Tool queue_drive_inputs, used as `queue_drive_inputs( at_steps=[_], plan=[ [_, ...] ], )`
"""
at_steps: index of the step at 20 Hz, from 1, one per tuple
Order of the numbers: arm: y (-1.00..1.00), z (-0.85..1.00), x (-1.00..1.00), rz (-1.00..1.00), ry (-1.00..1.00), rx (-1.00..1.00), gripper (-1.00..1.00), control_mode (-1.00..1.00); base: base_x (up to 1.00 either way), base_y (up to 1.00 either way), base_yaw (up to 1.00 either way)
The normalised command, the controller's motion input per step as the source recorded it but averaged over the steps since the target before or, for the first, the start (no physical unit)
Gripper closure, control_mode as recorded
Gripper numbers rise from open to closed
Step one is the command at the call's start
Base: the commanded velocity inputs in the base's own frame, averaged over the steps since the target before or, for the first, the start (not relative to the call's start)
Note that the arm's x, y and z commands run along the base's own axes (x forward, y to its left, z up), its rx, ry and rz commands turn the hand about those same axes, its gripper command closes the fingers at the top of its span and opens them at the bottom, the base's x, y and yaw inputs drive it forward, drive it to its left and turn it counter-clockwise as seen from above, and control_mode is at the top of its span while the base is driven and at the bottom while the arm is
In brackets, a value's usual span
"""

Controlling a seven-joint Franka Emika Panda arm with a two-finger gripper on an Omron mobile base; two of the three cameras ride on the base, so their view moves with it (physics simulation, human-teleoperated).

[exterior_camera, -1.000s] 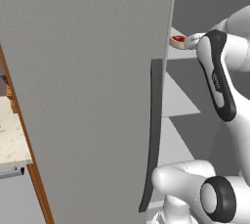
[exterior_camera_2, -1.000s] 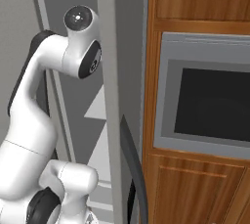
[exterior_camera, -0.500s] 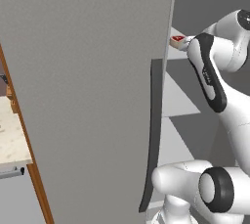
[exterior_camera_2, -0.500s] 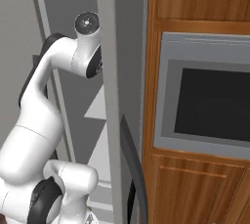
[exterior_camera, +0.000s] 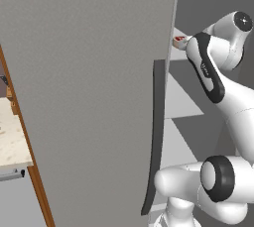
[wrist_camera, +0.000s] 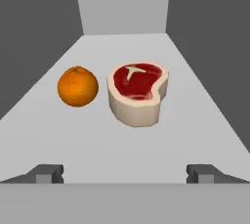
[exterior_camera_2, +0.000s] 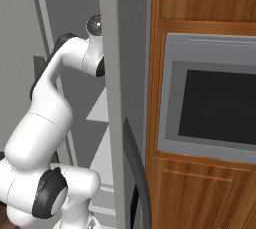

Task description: Take the tangerine, steak, and potato from the freezer and place them in the bowl on the counter.

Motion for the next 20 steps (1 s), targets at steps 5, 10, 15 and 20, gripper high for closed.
queue_drive_inputs(
  at_steps=[5,10,15,20],
  plan=[
    [-0.02,-0.06,0.27,0.02,0.0,0.0,-1.0,-1.0,0.0,0.0,0.0],
    [0.0,-0.11,0.33,0.01,0.0,0.0,-1.0,-1.0,0.0,0.0,0.0],
    [0.0,-0.03,0.3,0.0,0.0,0.0,-1.0,-1.0,0.0,0.0,0.0],
    [0.0,0.0,0.29,0.0,0.0,0.0,-1.0,-1.0,0.0,0.0,0.0]
  ],
)
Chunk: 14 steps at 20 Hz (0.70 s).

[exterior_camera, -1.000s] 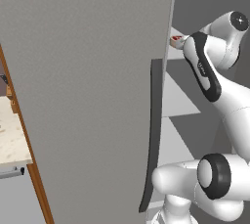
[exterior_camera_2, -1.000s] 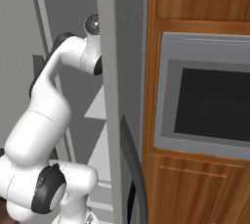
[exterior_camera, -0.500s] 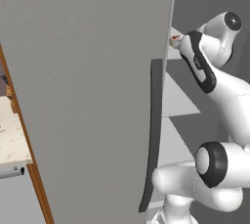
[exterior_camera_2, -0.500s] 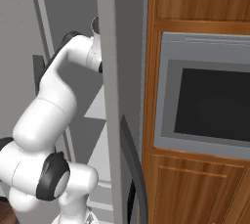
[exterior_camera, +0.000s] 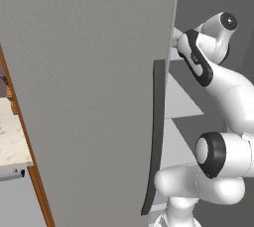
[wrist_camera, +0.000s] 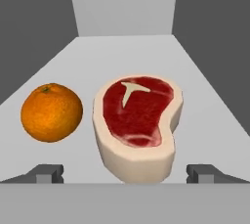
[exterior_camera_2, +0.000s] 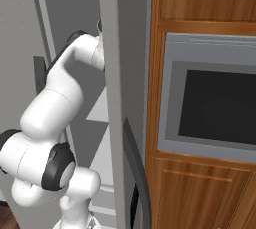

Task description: Take the tangerine, steak, and potato from the freezer and place them in the bowl on the counter.

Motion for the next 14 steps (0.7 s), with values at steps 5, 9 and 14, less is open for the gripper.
queue_drive_inputs(
  at_steps=[5,9,14],
  plan=[
    [0.0,-0.07,0.26,0.0,0.0,0.0,-1.0,-1.0,0.0,0.0,0.0],
    [0.0,-0.06,0.22,0.0,0.0,0.0,-1.0,-1.0,0.0,0.0,0.0],
    [0.0,-0.06,0.19,0.0,0.0,0.0,-1.0,-1.0,0.0,0.0,0.0]
  ],
)
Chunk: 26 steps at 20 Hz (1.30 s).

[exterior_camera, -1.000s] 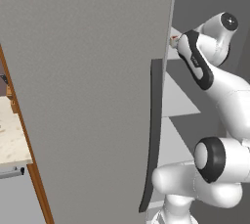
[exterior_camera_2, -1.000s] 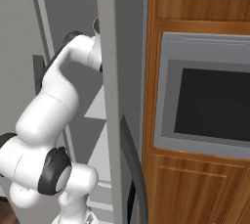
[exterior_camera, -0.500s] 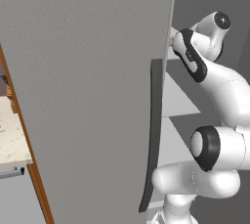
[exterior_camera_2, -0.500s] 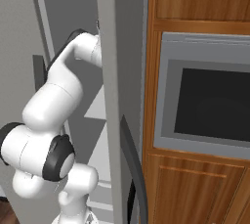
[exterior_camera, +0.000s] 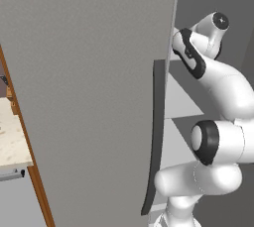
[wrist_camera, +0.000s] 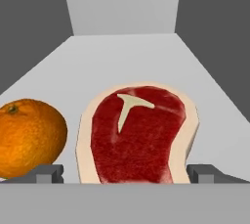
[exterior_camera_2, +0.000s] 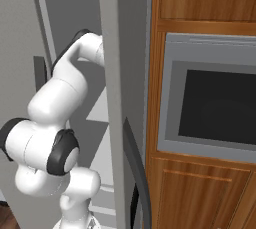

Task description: Take the tangerine, steak, and potato from the freezer and place them in the bowl on the counter.

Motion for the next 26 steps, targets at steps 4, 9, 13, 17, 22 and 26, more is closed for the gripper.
queue_drive_inputs(
  at_steps=[4,9,13,17,22,26],
  plan=[
    [0.0,-0.12,0.13,0.0,0.01,0.0,1.0,-1.0,0.0,0.0,0.0],
    [0.0,-0.16,0.12,0.0,0.01,0.0,1.0,-1.0,0.0,0.0,0.0],
    [0.0,-0.12,0.02,0.0,0.0,0.0,1.0,-1.0,0.0,0.0,0.0],
    [0.0,0.0,-0.18,0.0,0.0,0.0,1.0,-1.0,0.0,0.0,0.0],
    [0.0,0.0,-0.79,-0.01,-0.05,0.0,1.0,-1.0,0.0,0.0,0.0],
    [0.14,0.04,-1.0,-0.03,-0.1,0.0,1.0,-1.0,0.0,0.0,0.0]
  ],
)
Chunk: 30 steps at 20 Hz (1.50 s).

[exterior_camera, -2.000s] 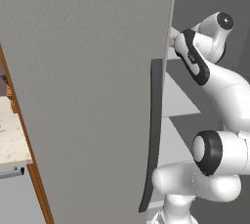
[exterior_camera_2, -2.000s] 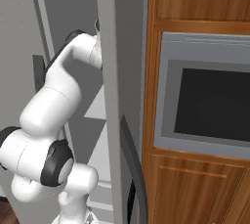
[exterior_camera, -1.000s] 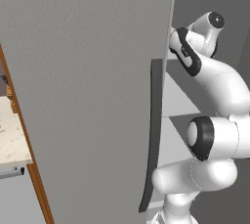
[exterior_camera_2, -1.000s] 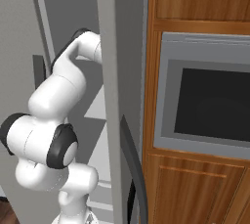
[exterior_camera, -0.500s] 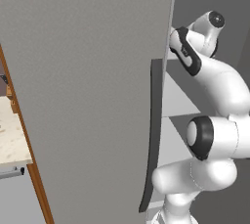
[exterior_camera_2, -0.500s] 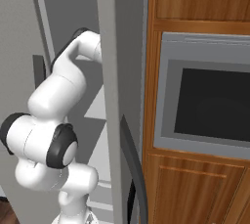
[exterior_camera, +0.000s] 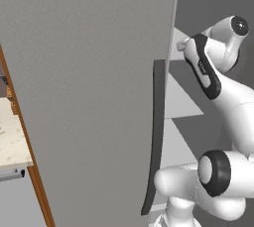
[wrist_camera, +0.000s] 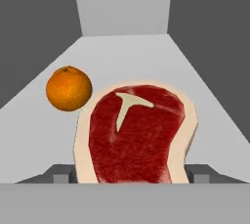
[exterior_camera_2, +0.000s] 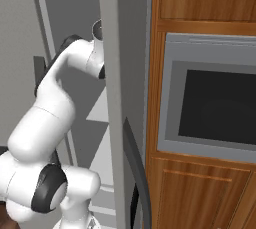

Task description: Take the tangerine, steak, and potato from the freezer and place them in the bowl on the counter.

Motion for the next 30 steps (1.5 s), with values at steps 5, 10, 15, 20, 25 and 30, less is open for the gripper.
queue_drive_inputs(
  at_steps=[5,10,15,20,25,30],
  plan=[
    [0.17,0.38,-0.96,-0.05,-0.07,0.0,1.0,-1.0,0.0,0.0,0.0],
    [0.29,0.4,-0.95,-0.01,0.0,0.0,1.0,-1.0,0.0,0.0,0.0],
    [0.31,0.22,-1.0,0.0,0.04,0.0,1.0,-1.0,0.0,0.0,0.0],
    [0.24,0.14,-1.0,0.0,0.04,0.0,1.0,-1.0,0.0,0.0,0.0],
    [0.22,0.01,-1.0,0.0,0.09,0.0,1.0,-1.0,0.0,0.0,0.0],
    [0.35,0.0,-1.0,0.0,0.14,0.0,1.0,-1.0,0.0,0.0,0.0]
  ],
)
